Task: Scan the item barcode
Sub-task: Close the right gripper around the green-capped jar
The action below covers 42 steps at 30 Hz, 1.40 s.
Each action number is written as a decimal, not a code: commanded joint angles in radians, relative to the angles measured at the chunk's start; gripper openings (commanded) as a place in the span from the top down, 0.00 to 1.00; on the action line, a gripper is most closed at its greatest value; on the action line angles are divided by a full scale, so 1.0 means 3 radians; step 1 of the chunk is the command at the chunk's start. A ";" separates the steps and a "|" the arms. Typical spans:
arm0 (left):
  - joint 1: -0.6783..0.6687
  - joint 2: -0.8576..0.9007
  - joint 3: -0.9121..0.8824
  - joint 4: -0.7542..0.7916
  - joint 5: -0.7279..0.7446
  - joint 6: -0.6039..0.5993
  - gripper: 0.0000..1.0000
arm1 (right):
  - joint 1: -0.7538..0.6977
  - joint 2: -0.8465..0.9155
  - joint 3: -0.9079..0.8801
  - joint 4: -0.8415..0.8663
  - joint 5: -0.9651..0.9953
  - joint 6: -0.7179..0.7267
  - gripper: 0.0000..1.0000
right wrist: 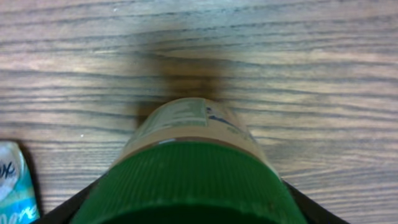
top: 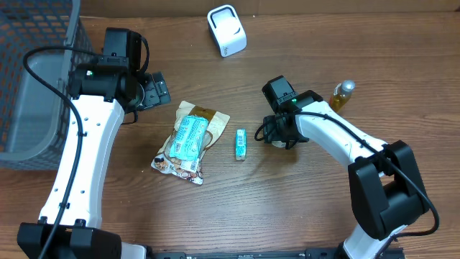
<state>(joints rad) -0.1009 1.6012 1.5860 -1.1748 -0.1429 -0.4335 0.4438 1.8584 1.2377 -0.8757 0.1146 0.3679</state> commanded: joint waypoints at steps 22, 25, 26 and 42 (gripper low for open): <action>0.0005 -0.0001 0.0058 0.0004 0.0009 0.0061 0.00 | -0.0023 0.0006 -0.0027 -0.0029 -0.0051 0.0010 0.48; 0.0005 -0.0001 0.0058 0.0004 0.0009 0.0062 0.00 | -0.0023 0.0006 -0.0027 -0.0028 -0.0051 0.0010 0.48; 0.0005 -0.0001 0.0058 0.0004 0.0009 0.0062 0.00 | -0.0023 0.0006 -0.0027 -0.0028 -0.0051 0.0010 0.48; 0.0005 -0.0001 0.0058 0.0005 0.0009 0.0061 0.00 | -0.0023 0.0006 -0.0027 -0.0029 -0.0051 0.0010 0.48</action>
<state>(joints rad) -0.1009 1.6012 1.5860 -1.1748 -0.1429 -0.4339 0.4408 1.8580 1.2377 -0.8795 0.1112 0.3660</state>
